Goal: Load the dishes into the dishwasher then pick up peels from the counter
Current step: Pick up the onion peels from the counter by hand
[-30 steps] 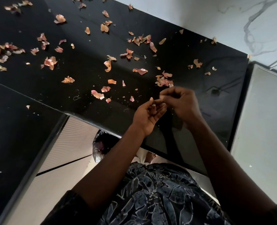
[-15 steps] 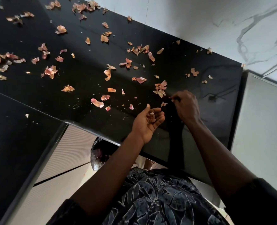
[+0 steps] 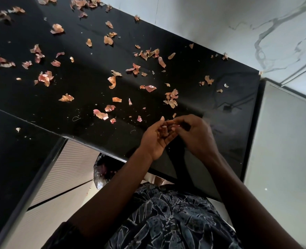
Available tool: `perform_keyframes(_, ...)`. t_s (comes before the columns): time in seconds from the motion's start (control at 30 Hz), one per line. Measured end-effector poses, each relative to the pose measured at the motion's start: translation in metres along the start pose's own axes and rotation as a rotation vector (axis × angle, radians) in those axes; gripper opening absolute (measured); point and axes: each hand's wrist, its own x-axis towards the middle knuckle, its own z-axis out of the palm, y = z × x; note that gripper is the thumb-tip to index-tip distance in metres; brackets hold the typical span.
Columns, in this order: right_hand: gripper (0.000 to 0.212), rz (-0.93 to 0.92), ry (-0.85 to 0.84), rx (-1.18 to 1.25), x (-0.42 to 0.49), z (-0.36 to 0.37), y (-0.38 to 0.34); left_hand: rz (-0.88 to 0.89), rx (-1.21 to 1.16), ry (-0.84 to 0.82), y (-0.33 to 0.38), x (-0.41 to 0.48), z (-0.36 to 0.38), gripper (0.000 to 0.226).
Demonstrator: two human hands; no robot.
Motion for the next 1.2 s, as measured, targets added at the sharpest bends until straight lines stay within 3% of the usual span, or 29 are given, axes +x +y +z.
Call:
perform_keyframes(0.2,0.023,0.106,0.158,-0.099,0.018,-0.013,0.037,-0.020,-0.039,0.035,0.005,-0.005,0.000,0.034)
perform_keyframes(0.33,0.049,0.218,0.010,-0.208,0.021,0.009,0.055,-0.033,-0.033,0.050,0.007,-0.009,-0.002,0.032)
perform_keyframes(0.43,0.052,0.147,0.010,-0.196,0.029,0.025,0.042,-0.029,-0.007,0.072,0.006,-0.013,-0.004,0.033)
perform_keyframes(0.67,0.027,-0.100,-0.026,-0.326,0.041,0.042,0.021,0.002,0.010,0.107,0.008,-0.021,-0.014,0.034)
perform_keyframes(0.83,0.015,-0.079,-0.029,-0.269,0.034,0.034,0.028,0.022,-0.010,0.112,0.008,-0.023,-0.017,0.034)
perform_keyframes(0.97,0.014,0.003,0.006,-0.101,0.028,0.016,0.018,0.015,-0.021,0.108,0.006,-0.024,-0.018,0.036)
perform_keyframes(1.07,0.013,-0.043,0.031,0.005,0.014,0.008,-0.006,0.025,-0.019,0.088,0.005,-0.026,-0.017,0.036)
perform_keyframes(1.2,0.012,-0.135,-0.129,0.006,-0.003,0.021,-0.028,0.036,0.014,0.072,0.005,-0.028,-0.019,0.029)
